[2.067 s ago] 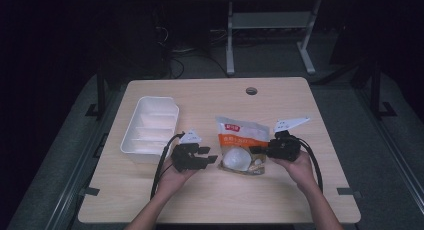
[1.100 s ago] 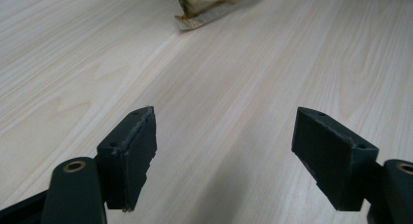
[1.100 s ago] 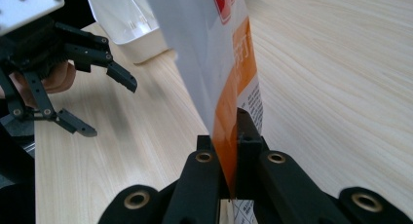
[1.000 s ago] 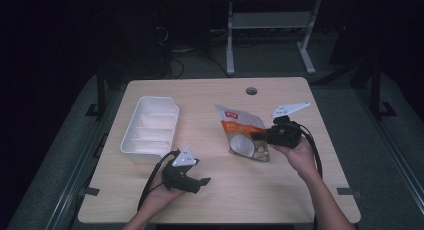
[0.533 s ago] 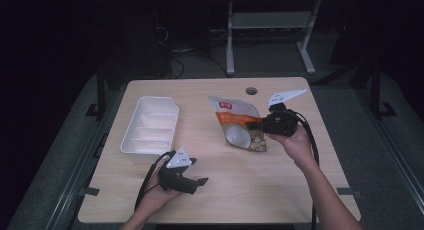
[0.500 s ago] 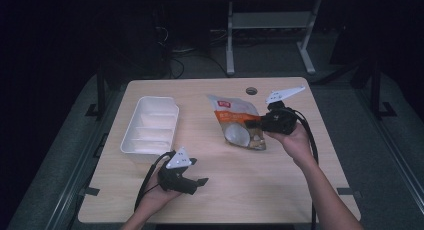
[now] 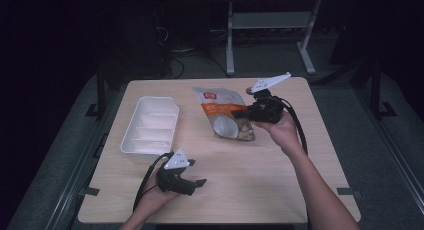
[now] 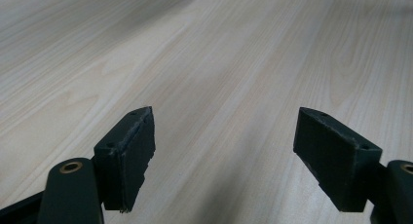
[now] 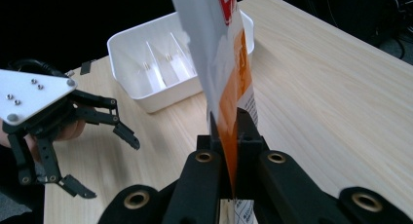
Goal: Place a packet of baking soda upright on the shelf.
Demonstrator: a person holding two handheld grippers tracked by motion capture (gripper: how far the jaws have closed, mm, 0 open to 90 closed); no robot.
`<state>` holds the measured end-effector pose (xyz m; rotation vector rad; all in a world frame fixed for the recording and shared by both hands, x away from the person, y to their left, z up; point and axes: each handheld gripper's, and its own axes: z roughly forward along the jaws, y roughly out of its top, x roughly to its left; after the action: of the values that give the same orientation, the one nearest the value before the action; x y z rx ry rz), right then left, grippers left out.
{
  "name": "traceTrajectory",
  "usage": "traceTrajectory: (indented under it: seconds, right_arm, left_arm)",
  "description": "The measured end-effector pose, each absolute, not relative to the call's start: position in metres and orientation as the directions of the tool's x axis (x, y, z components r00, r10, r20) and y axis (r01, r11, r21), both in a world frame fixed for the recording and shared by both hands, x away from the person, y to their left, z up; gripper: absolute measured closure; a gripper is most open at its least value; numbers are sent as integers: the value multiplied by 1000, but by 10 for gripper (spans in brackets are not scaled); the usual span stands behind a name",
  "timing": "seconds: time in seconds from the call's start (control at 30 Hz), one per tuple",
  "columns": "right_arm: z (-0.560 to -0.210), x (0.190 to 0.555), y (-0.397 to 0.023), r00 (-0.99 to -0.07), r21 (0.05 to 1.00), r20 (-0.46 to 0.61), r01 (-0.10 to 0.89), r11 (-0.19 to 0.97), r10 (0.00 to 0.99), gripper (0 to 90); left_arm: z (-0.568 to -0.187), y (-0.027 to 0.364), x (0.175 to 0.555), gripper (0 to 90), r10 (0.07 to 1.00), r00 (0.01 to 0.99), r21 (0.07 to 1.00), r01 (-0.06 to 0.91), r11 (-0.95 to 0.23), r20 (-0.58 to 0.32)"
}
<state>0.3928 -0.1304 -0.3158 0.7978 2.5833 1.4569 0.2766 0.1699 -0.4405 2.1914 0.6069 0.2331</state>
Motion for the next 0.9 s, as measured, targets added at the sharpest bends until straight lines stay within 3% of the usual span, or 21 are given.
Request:
traceTrajectory:
  seconds: [0.9]
  right_arm:
    - [-301, 416, -38, -917, 841, 192, 337, 423, 350, 895]
  left_arm:
    - [-442, 167, 273, 207, 471, 881, 767, 325, -554, -34]
